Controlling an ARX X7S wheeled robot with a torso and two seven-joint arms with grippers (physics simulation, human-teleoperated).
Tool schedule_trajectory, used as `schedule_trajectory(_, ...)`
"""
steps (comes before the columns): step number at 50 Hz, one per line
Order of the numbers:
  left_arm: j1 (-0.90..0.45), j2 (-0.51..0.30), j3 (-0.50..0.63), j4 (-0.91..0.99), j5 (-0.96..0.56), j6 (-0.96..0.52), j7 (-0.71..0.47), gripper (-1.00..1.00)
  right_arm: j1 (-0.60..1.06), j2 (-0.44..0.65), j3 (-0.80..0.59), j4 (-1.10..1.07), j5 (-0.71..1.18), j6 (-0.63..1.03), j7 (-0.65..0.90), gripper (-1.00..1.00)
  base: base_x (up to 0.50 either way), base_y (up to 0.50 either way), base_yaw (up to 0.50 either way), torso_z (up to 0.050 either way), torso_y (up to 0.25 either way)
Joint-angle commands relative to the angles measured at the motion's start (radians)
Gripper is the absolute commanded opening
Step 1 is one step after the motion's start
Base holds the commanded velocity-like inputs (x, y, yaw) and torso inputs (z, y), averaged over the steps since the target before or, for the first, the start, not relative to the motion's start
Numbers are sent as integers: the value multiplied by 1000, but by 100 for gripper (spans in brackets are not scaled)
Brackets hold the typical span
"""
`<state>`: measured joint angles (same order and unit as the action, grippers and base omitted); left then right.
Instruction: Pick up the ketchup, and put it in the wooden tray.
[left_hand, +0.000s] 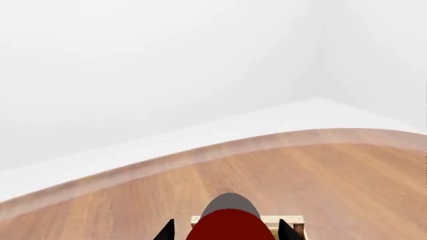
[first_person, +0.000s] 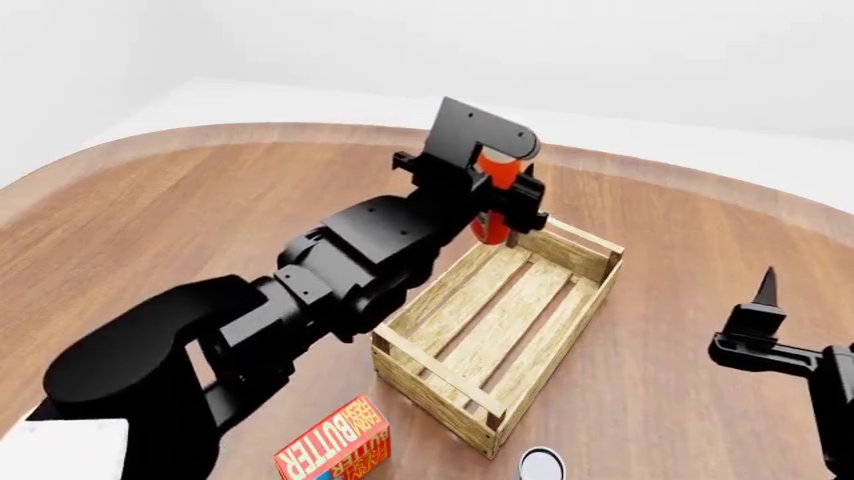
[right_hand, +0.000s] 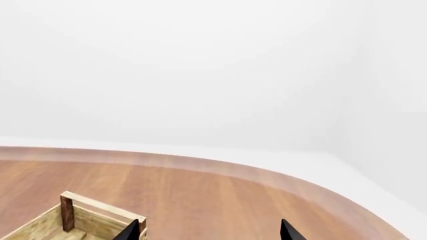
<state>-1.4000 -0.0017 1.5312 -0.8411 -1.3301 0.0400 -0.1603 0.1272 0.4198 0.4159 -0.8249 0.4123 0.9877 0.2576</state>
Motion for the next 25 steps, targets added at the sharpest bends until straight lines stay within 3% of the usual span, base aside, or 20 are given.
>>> schedule_trajectory(1, -27, 2, 29, 48, -75, -1, -49, -100, 3, -6, 6, -6, -6, 18, 31, 100, 0, 0, 0, 0, 0)
schedule_trajectory(9, -25, 2, 31, 84, -82, -10, -74, -100, 8, -9, 8, -9, -10, 31, 51, 100, 0, 0, 0, 0, 1)
schedule_trajectory(25, -29, 2, 30, 105, -79, -26, -93, -100, 12, -15, 10, -11, -16, 40, 78, 100, 0, 0, 0, 0, -123)
